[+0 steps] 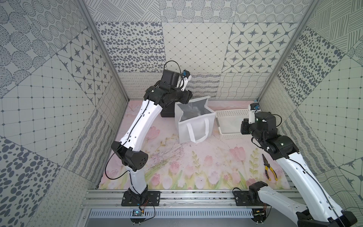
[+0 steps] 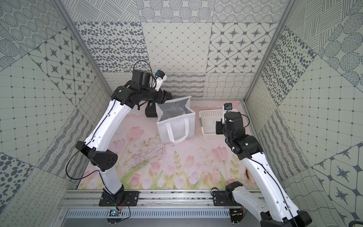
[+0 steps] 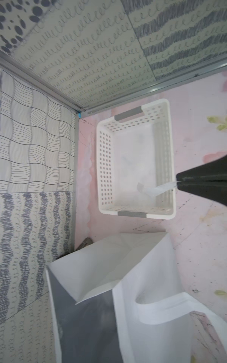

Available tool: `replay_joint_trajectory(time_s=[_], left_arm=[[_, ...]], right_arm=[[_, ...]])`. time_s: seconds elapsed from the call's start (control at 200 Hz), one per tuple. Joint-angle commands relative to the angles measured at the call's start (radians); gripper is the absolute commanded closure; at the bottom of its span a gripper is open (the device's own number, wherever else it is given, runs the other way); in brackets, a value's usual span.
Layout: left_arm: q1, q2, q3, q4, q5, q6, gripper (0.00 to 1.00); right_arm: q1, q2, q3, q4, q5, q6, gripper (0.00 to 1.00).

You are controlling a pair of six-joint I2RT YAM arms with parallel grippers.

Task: Place the ice pack in the delivery bag
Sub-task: Place the adhesive seal at the center of the board, then adjust the delivery bag at the center of the board.

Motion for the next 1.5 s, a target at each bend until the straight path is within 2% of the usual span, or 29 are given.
replay_joint_trajectory(time_s=[0.0, 0.165, 0.28, 0.405, 0.52, 0.63, 0.755, 0.81, 1.05, 1.301, 1.491], left_arm=[[0.002, -0.06, -0.042, 0.014, 0.099, -0.149, 0.36], [0.005, -0.098, -0.095, 0.018, 0.081, -0.176, 0.36], [0.007, -0.12, -0.143, 0.028, 0.07, -0.18, 0.36], [0.016, -0.143, -0.184, 0.024, 0.065, -0.191, 0.36], [0.03, -0.171, -0.235, 0.036, 0.067, -0.207, 0.36], [0.039, -0.194, -0.27, 0.051, 0.071, -0.212, 0.36], [0.057, -0.21, -0.302, 0.05, 0.084, -0.226, 0.36], [0.072, -0.22, -0.327, 0.052, 0.1, -0.242, 0.36], [0.172, -0.309, -0.498, 0.119, 0.202, -0.317, 0.35], [0.309, -0.334, -0.631, 0.206, 0.348, -0.33, 0.35], [0.432, -0.276, -0.701, 0.379, 0.478, -0.417, 0.38]], right_arm=[[0.01, -0.047, -0.117, -0.087, -0.12, 0.207, 1.0], [0.014, -0.082, -0.307, -0.098, -0.212, 0.391, 1.0], [0.014, -0.054, -0.4, -0.082, -0.171, 0.426, 1.0], [0.006, 0.022, -0.445, -0.065, -0.129, 0.454, 1.0], [-0.017, 0.14, -0.456, -0.069, -0.202, 0.477, 1.0], [-0.017, 0.203, -0.446, -0.068, -0.183, 0.488, 1.0], [-0.017, 0.186, -0.391, -0.062, -0.172, 0.453, 0.59], [-0.017, 0.166, -0.359, -0.062, -0.174, 0.429, 0.46], [0.002, 0.101, -0.175, 0.001, -0.181, 0.256, 0.21], [0.052, 0.19, -0.03, 0.056, -0.204, 0.173, 0.23], [0.193, 0.291, 0.016, 0.272, -0.258, 0.146, 0.36]])
